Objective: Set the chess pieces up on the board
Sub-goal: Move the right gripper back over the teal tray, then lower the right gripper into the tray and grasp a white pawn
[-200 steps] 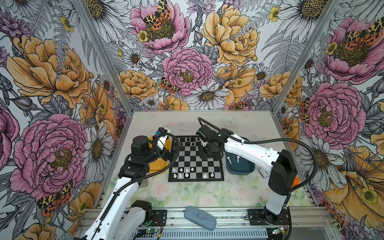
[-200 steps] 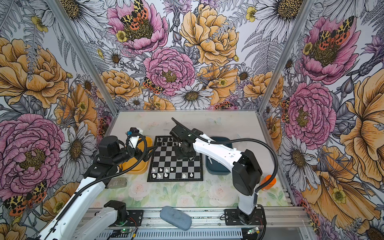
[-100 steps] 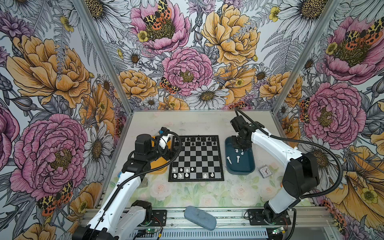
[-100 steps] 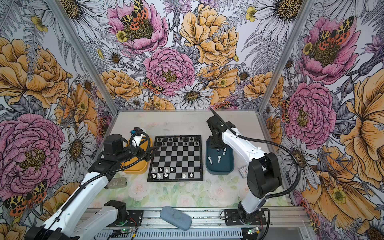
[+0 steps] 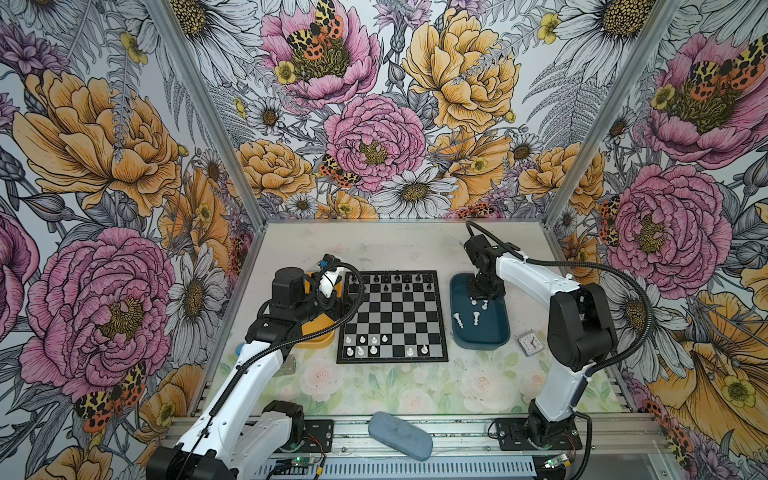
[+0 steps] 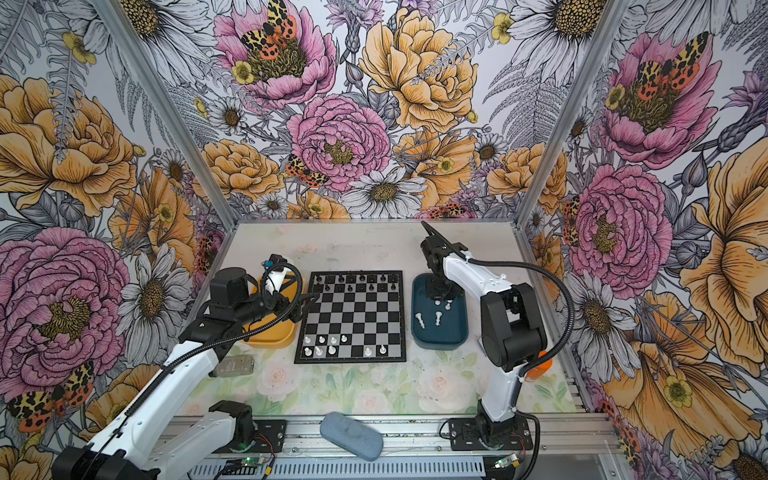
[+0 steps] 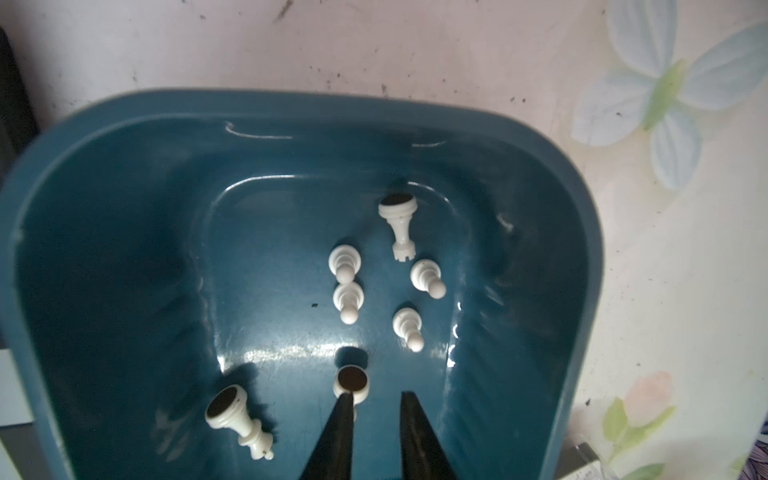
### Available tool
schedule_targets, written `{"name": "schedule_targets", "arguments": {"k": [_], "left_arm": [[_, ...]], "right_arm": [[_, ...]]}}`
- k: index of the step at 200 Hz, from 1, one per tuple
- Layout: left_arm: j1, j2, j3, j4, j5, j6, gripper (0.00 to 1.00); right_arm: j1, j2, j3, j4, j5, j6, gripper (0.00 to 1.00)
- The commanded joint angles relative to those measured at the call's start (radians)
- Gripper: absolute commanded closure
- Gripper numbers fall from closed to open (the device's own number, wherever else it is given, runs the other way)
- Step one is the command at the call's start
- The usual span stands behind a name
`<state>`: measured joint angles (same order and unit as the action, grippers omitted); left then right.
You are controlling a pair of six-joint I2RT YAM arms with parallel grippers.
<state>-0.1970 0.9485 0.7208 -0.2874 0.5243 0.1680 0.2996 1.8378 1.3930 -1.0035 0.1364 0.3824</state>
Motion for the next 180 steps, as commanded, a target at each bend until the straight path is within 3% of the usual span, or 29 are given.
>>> {"name": "schedule_targets", "arguments": {"k": [1, 180], "left_arm": [[0.002, 0.001, 0.021, 0.016, 0.026, 0.013, 0.01], [0.008, 0.007, 0.02, 0.024, 0.031, 0.005, 0.01]], "right_arm": [[-0.01, 0.032, 0.047, 0.045, -0.034, -0.026, 0.76], [-0.049, 0.13, 0.085, 0.083, -0.07, -0.04, 0.74]]}}
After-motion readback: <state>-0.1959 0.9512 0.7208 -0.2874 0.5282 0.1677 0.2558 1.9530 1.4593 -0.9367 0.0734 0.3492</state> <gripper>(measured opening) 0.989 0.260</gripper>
